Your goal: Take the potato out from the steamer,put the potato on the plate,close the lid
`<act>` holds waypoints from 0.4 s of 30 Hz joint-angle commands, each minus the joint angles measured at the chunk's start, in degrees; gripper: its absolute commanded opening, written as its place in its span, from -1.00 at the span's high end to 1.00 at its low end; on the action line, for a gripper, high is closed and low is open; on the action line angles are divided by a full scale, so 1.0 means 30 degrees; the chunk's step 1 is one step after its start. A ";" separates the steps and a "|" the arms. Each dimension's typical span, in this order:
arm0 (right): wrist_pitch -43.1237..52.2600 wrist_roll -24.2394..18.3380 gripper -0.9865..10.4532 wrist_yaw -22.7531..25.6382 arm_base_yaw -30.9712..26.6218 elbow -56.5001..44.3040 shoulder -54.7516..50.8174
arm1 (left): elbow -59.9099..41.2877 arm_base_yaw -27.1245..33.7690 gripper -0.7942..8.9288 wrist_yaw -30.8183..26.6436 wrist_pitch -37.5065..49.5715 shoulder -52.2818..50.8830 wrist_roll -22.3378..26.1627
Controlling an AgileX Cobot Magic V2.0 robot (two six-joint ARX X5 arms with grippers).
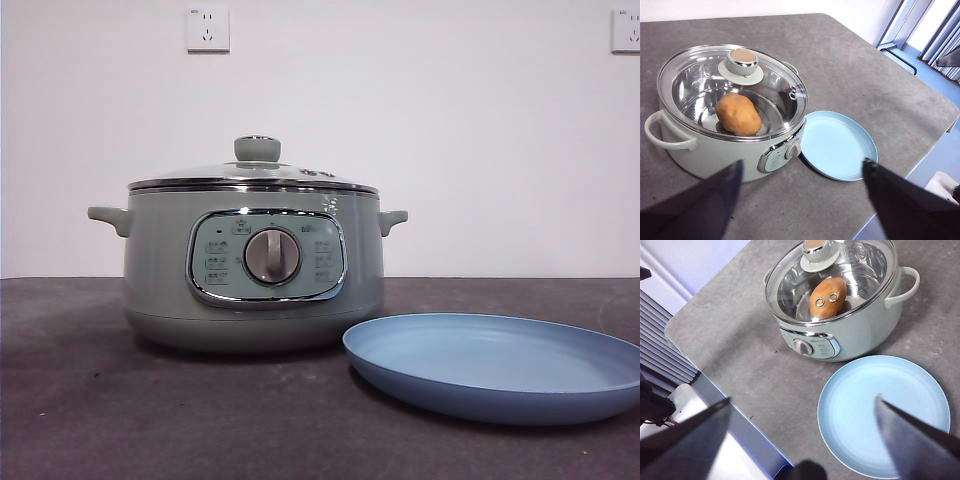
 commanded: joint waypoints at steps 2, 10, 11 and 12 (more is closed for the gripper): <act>0.0102 0.0117 -0.28 -0.0051 0.0051 0.0015 0.0007 | 0.0087 -0.0066 -0.41 0.0131 0.0517 -0.0022 0.0284; 0.0153 0.0117 -0.28 -0.0044 0.0051 0.0015 0.0029 | 0.0962 -0.0925 -0.41 -0.0612 0.2011 0.1559 0.0204; 0.0175 0.0117 -0.28 -0.0044 0.0051 0.0015 0.0029 | 0.1209 -0.1188 -0.41 -0.0794 0.2215 0.2033 0.0204; 0.0175 0.0117 -0.28 -0.0044 0.0051 0.0015 0.0029 | 0.1435 -0.1464 -0.41 -0.1020 0.2441 0.2477 0.0204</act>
